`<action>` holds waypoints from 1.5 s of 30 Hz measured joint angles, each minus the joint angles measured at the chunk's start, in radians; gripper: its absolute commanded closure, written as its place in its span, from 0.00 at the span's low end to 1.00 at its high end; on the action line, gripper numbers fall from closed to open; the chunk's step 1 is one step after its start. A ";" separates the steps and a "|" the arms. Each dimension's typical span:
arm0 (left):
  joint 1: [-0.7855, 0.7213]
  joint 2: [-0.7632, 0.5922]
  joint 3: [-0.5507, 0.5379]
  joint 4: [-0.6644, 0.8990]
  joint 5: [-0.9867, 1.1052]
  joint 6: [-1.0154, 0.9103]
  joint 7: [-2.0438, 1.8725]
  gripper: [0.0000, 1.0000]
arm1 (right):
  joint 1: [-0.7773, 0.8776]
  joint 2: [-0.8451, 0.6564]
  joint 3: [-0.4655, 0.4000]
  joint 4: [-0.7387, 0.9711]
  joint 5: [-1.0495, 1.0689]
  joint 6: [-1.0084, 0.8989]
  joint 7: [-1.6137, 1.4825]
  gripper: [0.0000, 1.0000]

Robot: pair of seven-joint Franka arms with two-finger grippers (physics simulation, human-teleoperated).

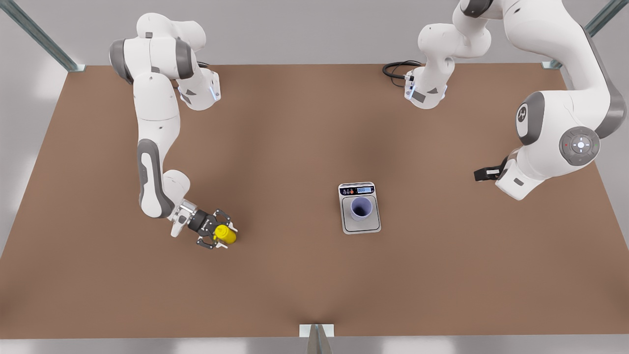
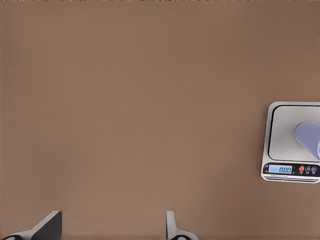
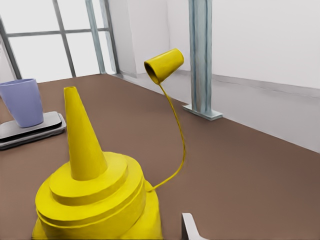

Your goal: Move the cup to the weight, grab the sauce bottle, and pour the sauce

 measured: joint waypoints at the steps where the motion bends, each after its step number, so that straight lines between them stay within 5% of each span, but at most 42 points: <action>1: 0.000 0.000 0.000 0.000 0.000 0.000 0.000 0.00 | -0.001 0.000 0.000 0.000 0.000 -0.006 0.000 0.16; 5: 0.000 -0.001 0.000 0.000 0.000 -0.004 0.000 0.00 | -0.002 0.000 0.000 -0.002 0.000 -0.009 0.002 0.12; 6: 0.000 -0.002 0.000 0.000 0.000 -0.004 0.000 0.00 | -0.003 0.000 0.000 -0.003 0.000 -0.010 0.002 0.00; 45: 0.000 0.000 0.000 0.000 0.000 -0.001 0.000 0.00 | -0.021 0.011 -0.002 -0.014 -0.003 -0.051 -0.003 0.00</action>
